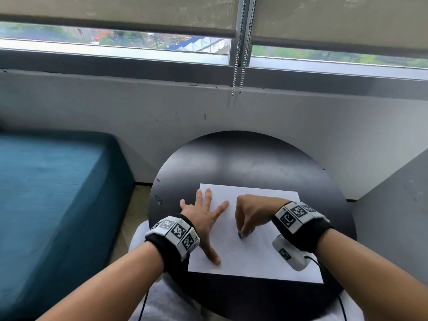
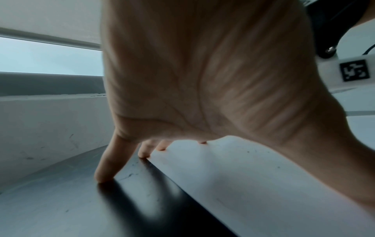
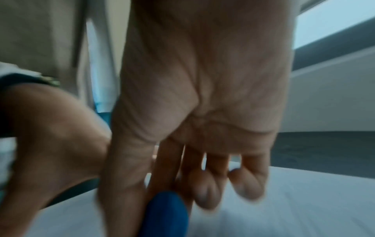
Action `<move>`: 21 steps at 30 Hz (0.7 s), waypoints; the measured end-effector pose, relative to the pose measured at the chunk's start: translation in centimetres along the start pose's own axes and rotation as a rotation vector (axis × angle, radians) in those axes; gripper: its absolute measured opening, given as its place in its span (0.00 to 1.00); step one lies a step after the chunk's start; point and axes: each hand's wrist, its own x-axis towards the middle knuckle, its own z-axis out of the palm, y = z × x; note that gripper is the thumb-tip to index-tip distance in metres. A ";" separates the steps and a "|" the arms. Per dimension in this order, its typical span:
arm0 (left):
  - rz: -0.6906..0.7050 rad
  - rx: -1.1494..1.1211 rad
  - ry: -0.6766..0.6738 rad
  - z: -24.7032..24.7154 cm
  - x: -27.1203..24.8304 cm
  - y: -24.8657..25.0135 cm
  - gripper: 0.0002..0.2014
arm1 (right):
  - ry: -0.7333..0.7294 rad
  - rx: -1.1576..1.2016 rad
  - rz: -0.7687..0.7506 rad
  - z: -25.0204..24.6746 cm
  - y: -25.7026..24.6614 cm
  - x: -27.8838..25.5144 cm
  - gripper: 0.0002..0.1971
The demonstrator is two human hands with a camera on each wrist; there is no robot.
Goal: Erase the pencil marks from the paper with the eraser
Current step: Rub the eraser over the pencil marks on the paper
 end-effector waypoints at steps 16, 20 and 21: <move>-0.004 0.024 0.020 0.1 0.1 0.0 0.75 | 0.191 0.144 -0.025 0.9 1.1 -1.0 0.05; -0.006 0.022 -0.009 -0.1 0.0 0.1 0.75 | -0.049 0.047 -0.041 2.0 0.1 -1.8 0.04; -0.007 0.024 -0.012 -0.1 0.0 0.1 0.75 | -0.031 0.052 -0.044 1.7 0.1 -1.7 0.05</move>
